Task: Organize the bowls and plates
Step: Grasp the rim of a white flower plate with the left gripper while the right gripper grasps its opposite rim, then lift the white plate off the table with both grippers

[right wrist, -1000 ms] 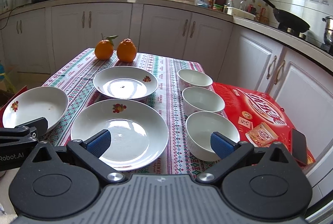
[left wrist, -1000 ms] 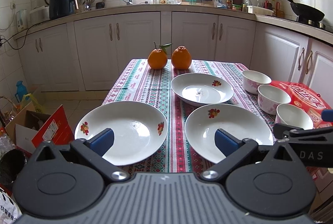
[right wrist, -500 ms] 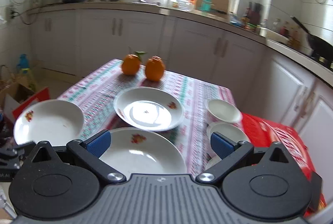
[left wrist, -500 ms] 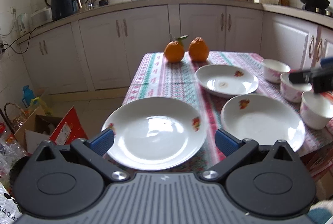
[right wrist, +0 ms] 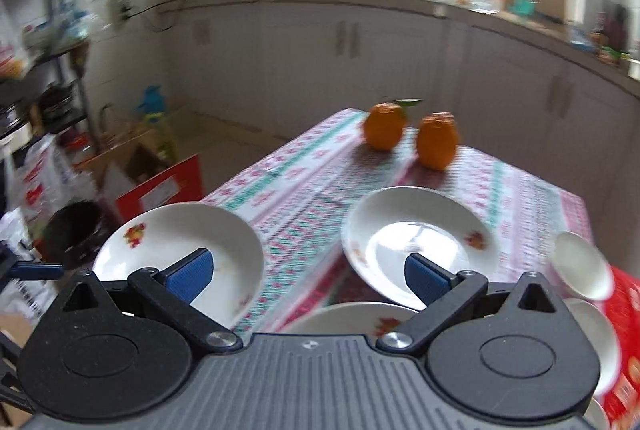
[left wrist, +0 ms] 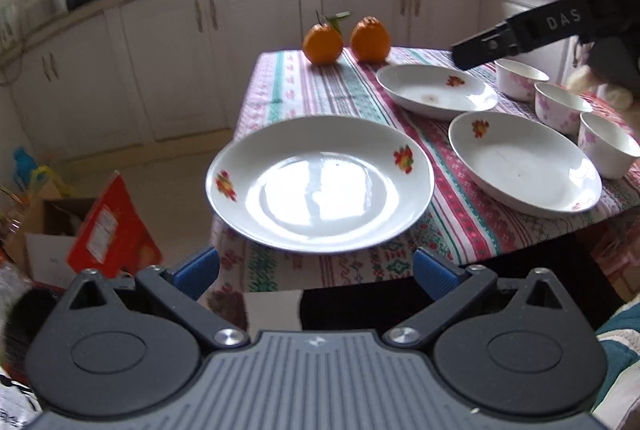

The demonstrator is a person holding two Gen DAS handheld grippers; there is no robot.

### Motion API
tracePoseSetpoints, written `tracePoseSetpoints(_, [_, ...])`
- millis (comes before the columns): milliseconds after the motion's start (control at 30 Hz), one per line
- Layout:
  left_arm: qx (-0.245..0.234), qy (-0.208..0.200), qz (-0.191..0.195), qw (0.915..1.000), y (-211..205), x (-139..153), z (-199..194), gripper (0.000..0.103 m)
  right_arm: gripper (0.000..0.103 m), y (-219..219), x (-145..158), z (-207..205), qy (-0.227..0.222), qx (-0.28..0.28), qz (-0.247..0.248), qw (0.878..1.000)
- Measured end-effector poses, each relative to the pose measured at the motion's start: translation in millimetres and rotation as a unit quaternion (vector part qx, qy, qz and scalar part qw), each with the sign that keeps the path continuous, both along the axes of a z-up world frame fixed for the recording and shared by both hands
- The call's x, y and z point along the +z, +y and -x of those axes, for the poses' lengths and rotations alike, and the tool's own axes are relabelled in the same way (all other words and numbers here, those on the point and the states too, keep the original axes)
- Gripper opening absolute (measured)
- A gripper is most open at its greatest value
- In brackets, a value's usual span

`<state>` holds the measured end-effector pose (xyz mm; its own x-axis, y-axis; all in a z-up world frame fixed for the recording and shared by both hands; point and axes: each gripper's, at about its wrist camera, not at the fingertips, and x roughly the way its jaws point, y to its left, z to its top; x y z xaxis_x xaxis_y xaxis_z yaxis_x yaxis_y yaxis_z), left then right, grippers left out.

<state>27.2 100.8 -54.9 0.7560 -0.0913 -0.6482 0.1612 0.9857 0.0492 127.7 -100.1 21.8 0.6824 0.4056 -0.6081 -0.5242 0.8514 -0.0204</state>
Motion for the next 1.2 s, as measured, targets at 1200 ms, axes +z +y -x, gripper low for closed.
tracePoseSetpoints(1200, [-0.048, 0.046, 0.012, 0.9977, 20.2, -28.8, -48.7, 0.103, 0.103, 92.3, -64.4, -112.0, 0.196, 0.207, 0.020, 0.958])
